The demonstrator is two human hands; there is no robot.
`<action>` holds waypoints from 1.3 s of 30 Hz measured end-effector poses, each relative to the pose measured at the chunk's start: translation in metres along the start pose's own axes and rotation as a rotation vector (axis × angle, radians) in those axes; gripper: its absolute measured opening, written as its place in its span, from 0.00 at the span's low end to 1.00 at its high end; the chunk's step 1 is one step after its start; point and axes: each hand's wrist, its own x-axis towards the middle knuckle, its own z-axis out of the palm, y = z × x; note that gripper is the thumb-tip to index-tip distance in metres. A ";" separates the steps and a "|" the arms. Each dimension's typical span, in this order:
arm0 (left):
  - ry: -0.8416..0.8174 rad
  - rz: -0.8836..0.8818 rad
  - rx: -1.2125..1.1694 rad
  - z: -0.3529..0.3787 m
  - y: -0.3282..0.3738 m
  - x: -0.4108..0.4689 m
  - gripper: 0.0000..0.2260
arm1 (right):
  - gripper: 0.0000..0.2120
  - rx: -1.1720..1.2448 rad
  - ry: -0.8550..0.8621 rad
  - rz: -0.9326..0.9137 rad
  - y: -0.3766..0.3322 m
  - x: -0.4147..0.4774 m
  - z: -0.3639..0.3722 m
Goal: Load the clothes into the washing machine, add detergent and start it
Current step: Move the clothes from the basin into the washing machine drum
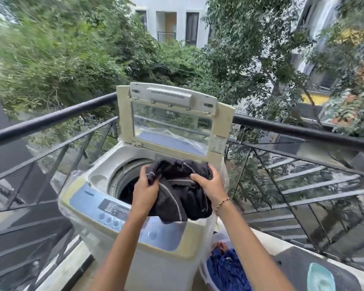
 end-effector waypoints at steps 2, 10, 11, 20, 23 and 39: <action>0.083 0.010 0.071 -0.015 -0.009 0.030 0.13 | 0.39 0.015 0.018 0.009 0.000 0.015 0.026; 0.037 -0.020 0.440 -0.062 -0.061 0.159 0.24 | 0.30 -0.070 0.173 0.059 0.015 0.084 0.108; -0.007 0.005 0.445 -0.061 -0.067 0.168 0.24 | 0.30 -0.092 0.204 0.078 0.020 0.091 0.114; -0.349 -0.092 0.452 -0.015 -0.133 0.198 0.24 | 0.25 -0.330 0.285 0.245 0.072 0.120 0.141; -0.441 -0.133 0.493 0.002 -0.155 0.205 0.23 | 0.28 -0.426 0.261 0.365 0.097 0.134 0.144; -0.610 -0.135 0.474 0.057 -0.150 0.201 0.13 | 0.08 -0.694 0.006 0.425 0.114 0.143 0.123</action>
